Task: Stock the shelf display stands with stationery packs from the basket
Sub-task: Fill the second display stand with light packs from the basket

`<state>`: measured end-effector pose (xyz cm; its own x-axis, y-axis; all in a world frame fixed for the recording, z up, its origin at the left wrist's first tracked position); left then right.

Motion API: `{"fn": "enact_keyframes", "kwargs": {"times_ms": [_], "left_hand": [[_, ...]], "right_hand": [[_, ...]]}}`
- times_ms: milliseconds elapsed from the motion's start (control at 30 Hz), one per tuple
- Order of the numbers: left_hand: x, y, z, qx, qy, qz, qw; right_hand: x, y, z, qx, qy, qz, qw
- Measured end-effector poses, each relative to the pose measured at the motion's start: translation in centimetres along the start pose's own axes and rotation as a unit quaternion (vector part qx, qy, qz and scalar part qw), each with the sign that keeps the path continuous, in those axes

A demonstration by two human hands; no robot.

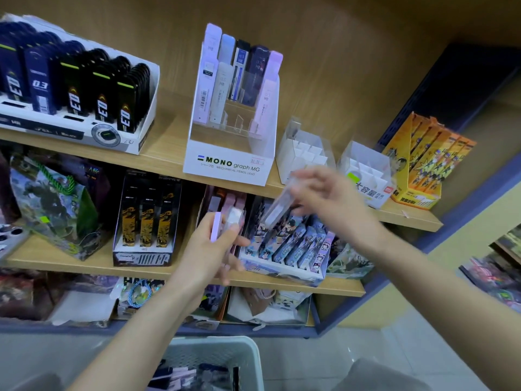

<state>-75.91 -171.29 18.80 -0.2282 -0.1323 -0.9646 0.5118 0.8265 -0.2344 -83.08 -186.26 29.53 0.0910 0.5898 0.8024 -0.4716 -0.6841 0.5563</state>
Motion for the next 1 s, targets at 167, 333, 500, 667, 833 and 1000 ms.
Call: {"fn": "enact_keyframes", "kwargs": {"times_ms": [167,333,500,667,833,1000], "left_hand": [[0.6,0.1,0.7,-0.022,0.000,0.009,1.000],[0.6,0.0,0.6,-0.021,0.008,-0.009,1.000],[0.4,0.0,0.6,-0.020,0.012,-0.026,0.999],[0.4,-0.1,0.6,-0.005,0.022,-0.039,0.999],[0.4,-0.3,0.8,-0.003,0.017,-0.045,0.999],[0.3,-0.3,0.8,0.005,0.003,-0.033,0.999]], "right_hand": [[1.3,3.7,4.3,-0.241,0.143,-0.027,0.960],[0.2,4.0,9.3,-0.281,0.149,-0.085,0.944],[-0.3,3.1,11.5,-0.224,0.164,-0.146,0.950],[0.7,3.3,12.5,-0.174,0.177,-0.175,0.953],[0.1,3.3,13.1,-0.097,0.136,-0.193,0.967],[-0.9,2.7,13.9,-0.138,0.139,-0.265,0.944]]}}
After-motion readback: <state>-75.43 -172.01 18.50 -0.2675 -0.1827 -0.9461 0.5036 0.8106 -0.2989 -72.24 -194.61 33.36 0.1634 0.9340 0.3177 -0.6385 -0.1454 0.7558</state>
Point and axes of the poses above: each hand's wrist, its own z-axis towards the middle knuckle, its own y-axis out of the back of the hand, x = y × z, the point moved 1 cm from there along z, towards the middle knuckle, and after that the axes turned 3 degrees about -x, right-handed, at the moved point
